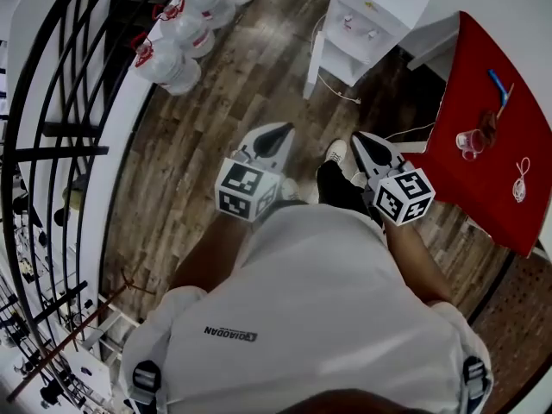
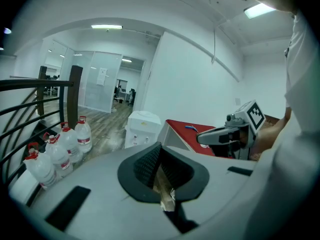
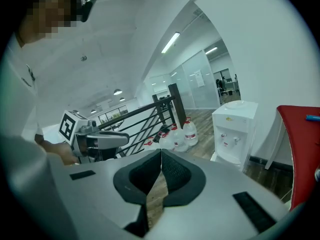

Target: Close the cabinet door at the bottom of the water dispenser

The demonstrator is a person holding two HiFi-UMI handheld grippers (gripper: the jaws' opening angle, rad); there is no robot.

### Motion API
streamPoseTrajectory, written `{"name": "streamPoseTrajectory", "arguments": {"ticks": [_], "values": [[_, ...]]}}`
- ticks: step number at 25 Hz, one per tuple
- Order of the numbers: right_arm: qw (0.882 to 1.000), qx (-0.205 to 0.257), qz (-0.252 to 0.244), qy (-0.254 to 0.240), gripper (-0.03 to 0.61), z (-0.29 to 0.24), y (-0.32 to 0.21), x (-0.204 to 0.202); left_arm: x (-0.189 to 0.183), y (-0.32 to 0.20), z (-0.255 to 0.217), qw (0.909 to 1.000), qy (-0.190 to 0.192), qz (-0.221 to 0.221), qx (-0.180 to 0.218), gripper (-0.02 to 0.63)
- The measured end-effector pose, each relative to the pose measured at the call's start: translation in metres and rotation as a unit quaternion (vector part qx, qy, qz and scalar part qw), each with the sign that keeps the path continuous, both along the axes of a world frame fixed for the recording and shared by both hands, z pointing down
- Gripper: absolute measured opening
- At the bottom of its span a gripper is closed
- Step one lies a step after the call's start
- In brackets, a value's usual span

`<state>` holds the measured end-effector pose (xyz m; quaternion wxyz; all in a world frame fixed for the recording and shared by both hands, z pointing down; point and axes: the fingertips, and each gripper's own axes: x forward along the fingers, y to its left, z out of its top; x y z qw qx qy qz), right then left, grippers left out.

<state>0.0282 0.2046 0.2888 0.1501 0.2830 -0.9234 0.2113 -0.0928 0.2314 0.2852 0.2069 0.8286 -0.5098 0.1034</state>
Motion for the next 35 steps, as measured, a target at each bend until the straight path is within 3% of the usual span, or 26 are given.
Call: {"name": "streamPoseTrajectory", "arguments": {"ticks": [10, 16, 22, 29, 35], "values": [[1.000, -0.009, 0.000, -0.019, 0.021, 0.017, -0.098, 0.000, 0.006, -0.086, 0.010, 0.9995, -0.028, 0.004, -0.014, -0.003], [0.999, -0.020, -0.013, -0.027, 0.021, 0.017, -0.155, 0.010, 0.016, -0.157, -0.001, 0.9992, -0.036, -0.007, -0.017, -0.003], [0.999, -0.034, -0.025, -0.026, 0.023, 0.039, -0.217, 0.027, 0.027, -0.219, 0.017, 0.9979, -0.047, -0.029, -0.035, -0.003], [0.996, -0.075, -0.043, -0.029, 0.023, 0.073, -0.243, 0.018, 0.032, -0.262, 0.035, 0.9954, -0.070, -0.022, -0.062, -0.003], [0.991, -0.129, -0.024, -0.002, 0.025, 0.123, -0.253, -0.013, 0.002, -0.278, 0.078, 0.9908, -0.083, -0.013, -0.106, -0.003]]}}
